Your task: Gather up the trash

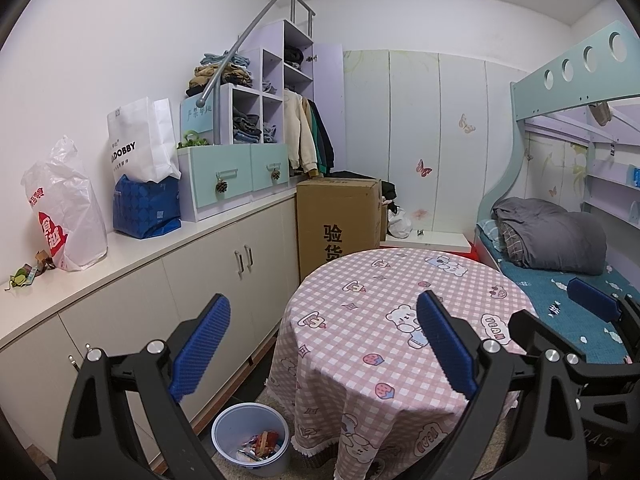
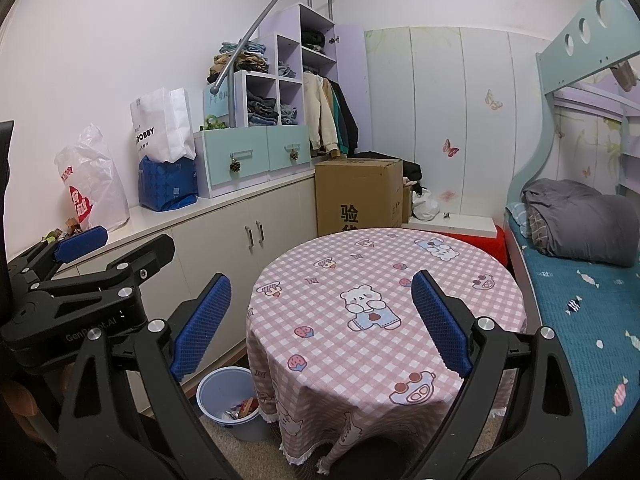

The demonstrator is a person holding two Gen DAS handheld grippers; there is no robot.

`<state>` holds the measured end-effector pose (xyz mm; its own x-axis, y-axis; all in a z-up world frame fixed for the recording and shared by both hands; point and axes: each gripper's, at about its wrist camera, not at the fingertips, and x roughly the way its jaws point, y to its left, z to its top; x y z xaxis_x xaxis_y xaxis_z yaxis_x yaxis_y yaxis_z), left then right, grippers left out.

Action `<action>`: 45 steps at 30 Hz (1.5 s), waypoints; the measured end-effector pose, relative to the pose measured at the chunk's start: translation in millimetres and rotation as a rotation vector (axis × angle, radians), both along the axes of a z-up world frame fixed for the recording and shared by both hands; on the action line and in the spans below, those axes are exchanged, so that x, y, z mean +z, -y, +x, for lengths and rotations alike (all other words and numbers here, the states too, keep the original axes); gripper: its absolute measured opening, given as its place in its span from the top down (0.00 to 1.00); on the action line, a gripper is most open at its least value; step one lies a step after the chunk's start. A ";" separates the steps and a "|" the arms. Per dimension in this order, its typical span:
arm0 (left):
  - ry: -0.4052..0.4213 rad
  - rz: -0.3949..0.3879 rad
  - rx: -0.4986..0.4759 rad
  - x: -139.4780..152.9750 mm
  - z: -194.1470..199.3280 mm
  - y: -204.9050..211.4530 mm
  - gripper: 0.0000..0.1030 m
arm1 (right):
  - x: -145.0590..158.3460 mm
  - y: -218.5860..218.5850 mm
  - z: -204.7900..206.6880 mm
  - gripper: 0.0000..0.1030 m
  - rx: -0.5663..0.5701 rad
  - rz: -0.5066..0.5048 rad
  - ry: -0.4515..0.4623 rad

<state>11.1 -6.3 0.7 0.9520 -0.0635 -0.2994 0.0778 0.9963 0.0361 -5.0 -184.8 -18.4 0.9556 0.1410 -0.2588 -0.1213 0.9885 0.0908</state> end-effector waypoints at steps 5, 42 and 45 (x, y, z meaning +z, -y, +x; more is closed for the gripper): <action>0.000 0.000 0.000 -0.2 -0.3 -1.2 0.10 | 0.8 -0.2 1.0 0.12 0.000 0.001 0.001; -0.037 0.020 0.013 -15.3 13.3 -10.5 0.10 | -8.7 -5.2 7.1 0.12 0.006 0.010 -0.025; -0.051 0.028 0.016 -17.9 24.3 -7.3 0.10 | -18.0 -4.5 13.7 0.12 0.007 0.017 -0.043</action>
<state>35.3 1.0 -17.1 0.9362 -0.0395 -0.3493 0.0645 0.9961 0.0601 8.7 -180.3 -36.3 0.9427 0.1525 -0.2969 -0.1239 0.9859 0.1128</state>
